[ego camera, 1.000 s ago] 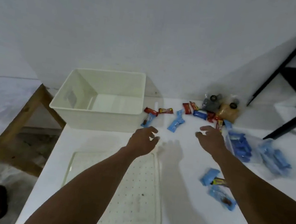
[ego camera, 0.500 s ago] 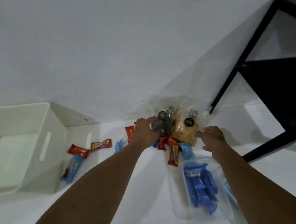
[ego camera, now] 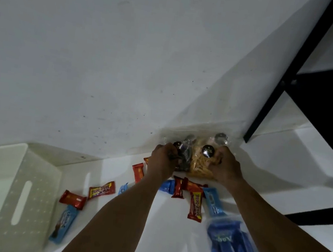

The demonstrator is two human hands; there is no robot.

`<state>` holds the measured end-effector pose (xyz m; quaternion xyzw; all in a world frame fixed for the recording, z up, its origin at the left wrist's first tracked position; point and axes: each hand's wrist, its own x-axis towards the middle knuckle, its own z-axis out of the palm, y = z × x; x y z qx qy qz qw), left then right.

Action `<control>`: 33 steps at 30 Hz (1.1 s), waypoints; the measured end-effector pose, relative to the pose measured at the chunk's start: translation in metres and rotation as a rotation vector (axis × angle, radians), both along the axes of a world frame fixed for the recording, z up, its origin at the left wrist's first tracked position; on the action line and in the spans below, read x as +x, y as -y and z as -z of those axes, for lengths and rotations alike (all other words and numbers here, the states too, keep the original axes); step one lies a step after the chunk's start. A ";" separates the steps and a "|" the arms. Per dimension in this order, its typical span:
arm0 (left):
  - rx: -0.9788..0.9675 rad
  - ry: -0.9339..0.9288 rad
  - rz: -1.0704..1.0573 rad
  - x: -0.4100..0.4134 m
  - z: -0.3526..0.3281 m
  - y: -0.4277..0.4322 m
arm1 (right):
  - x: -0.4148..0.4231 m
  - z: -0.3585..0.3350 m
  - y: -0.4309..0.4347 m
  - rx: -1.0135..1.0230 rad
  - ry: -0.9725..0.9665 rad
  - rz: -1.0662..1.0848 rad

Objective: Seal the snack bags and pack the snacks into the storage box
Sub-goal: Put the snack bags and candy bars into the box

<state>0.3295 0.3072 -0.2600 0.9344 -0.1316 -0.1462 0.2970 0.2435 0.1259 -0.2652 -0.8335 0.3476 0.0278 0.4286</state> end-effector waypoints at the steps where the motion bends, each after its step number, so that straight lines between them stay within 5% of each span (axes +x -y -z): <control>1: -0.003 0.006 0.006 -0.001 -0.001 -0.001 | -0.001 -0.003 -0.001 0.000 0.002 -0.017; 11: -0.197 0.216 -0.096 -0.019 -0.110 -0.086 | -0.001 -0.110 -0.062 0.011 0.386 -0.121; 17: -0.160 0.477 -0.173 -0.021 -0.201 -0.250 | 0.036 -0.198 -0.207 -0.007 0.571 -0.408; 21: -0.202 0.476 -0.280 -0.025 -0.226 -0.386 | 0.041 -0.225 -0.331 -0.021 0.618 -0.541; 27: -0.144 0.326 -0.369 -0.019 -0.209 -0.538 | 0.056 -0.212 -0.481 -0.031 0.496 -0.615; 33: -0.083 0.128 -0.330 0.010 -0.151 -0.592 | 0.081 -0.149 -0.541 -0.099 0.243 -0.612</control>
